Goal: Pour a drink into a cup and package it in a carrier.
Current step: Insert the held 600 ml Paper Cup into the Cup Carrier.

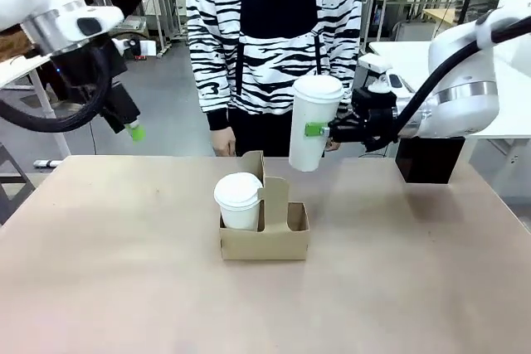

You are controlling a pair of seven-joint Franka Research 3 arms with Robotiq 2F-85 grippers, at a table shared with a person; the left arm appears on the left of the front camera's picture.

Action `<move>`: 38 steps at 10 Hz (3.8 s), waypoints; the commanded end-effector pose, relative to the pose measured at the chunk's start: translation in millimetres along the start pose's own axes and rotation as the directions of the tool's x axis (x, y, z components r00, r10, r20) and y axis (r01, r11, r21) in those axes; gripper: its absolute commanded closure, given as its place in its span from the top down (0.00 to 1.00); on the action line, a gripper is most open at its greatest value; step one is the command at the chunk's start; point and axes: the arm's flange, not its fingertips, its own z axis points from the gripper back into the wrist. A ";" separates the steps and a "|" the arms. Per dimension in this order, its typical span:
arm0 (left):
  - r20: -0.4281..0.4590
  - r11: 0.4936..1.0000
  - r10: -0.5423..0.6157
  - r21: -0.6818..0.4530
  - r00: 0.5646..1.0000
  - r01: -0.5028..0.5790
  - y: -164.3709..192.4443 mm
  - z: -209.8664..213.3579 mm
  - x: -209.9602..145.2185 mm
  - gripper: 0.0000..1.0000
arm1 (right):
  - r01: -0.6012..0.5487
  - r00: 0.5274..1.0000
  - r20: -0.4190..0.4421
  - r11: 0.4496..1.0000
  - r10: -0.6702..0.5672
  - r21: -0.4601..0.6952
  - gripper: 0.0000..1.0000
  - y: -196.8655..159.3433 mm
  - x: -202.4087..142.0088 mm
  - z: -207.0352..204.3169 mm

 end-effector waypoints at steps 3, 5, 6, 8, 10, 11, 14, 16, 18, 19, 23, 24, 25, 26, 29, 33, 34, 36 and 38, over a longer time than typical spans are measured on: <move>0.171 0.951 -0.278 -0.086 0.945 0.296 36.5 -25.6 -38.3 1.00 | -0.090 0.996 0.014 0.988 0.089 0.127 0.80 -13.6 -27.5 -8.7; 0.072 0.990 -0.133 -0.035 0.988 0.136 23.0 -14.6 -21.4 1.00 | -0.008 1.000 0.010 0.994 0.007 0.110 0.80 3.1 -17.8 -8.1; 0.072 0.990 -0.133 -0.035 0.988 0.136 23.0 -14.6 -21.4 1.00 | -0.008 1.000 0.010 0.994 0.007 0.110 0.80 3.1 -17.8 -8.1; 0.072 0.990 -0.133 -0.035 0.988 0.136 23.0 -14.6 -21.4 1.00 | -0.016 1.000 -0.016 0.996 0.017 0.087 0.80 1.7 -36.1 -20.2; 0.072 0.990 -0.133 -0.035 0.988 0.136 23.0 -14.6 -21.4 1.00 | 0.013 0.999 -0.037 0.993 -0.008 0.118 0.80 1.9 -49.1 -31.3; 0.072 0.990 -0.133 -0.035 0.988 0.136 23.0 -14.6 -21.4 1.00 | 0.020 0.999 -0.033 0.991 -0.016 0.133 0.80 -1.3 -55.7 -34.0; 0.072 0.990 -0.133 -0.035 0.988 0.136 23.0 -14.6 -21.4 1.00 | 0.066 0.998 -0.013 0.980 -0.065 0.186 0.80 -6.0 -79.3 -42.7; 0.072 0.990 -0.133 -0.035 0.988 0.136 23.0 -14.6 -21.4 1.00 | 0.099 0.995 -0.028 0.973 -0.096 0.208 0.80 -4.7 -90.1 -43.0; 0.072 0.990 -0.133 -0.035 0.988 0.136 23.0 -14.6 -21.4 1.00 | 0.104 0.994 -0.046 0.969 -0.096 0.226 0.80 -5.0 -97.4 -41.5; 0.072 0.990 -0.133 -0.035 0.988 0.136 23.0 -14.6 -21.4 1.00 | 0.111 0.993 -0.052 0.965 -0.102 0.236 0.80 -4.8 -100.8 -40.5; 0.072 0.990 -0.133 -0.035 0.988 0.136 23.0 -14.6 -21.4 1.00 | 0.103 0.994 -0.074 0.959 -0.086 0.263 0.80 1.1 -115.4 -42.0; 0.072 0.990 -0.133 -0.035 0.988 0.136 23.0 -14.6 -21.4 1.00 | 0.093 0.994 -0.076 0.957 -0.075 0.274 0.80 -0.1 -121.7 -43.8; 0.072 0.990 -0.133 -0.035 0.988 0.136 23.0 -14.6 -21.4 1.00 | 0.089 0.994 -0.084 0.954 -0.067 0.285 0.80 0.7 -128.2 -46.9; 0.072 0.990 -0.133 -0.035 0.988 0.136 23.0 -14.6 -21.4 1.00 | 0.083 0.994 -0.093 0.954 -0.058 0.290 0.80 1.0 -133.9 -48.7; 0.072 0.990 -0.133 -0.035 0.988 0.136 23.0 -14.6 -21.4 1.00 | 0.074 0.992 -0.118 0.951 -0.040 0.301 0.80 3.6 -145.2 -48.6; 0.072 0.990 -0.133 -0.035 0.988 0.136 23.0 -14.6 -21.4 1.00 | -0.003 0.986 -0.161 0.966 0.046 0.257 1.00 13.0 -135.0 -41.4; 0.072 0.990 -0.133 -0.035 0.988 0.136 23.0 -14.6 -21.4 1.00 | -0.015 0.978 -0.199 0.972 0.063 0.234 1.00 17.6 -128.9 -37.5; 0.072 0.990 -0.133 -0.035 0.988 0.136 23.0 -14.6 -21.4 1.00 | -0.039 0.971 -0.223 0.978 0.086 0.207 1.00 25.0 -114.3 -23.7; 0.072 0.990 -0.133 -0.035 0.988 0.136 23.0 -14.6 -21.4 1.00 | -0.057 0.970 -0.225 0.985 0.093 0.160 1.00 28.7 -103.0 -3.6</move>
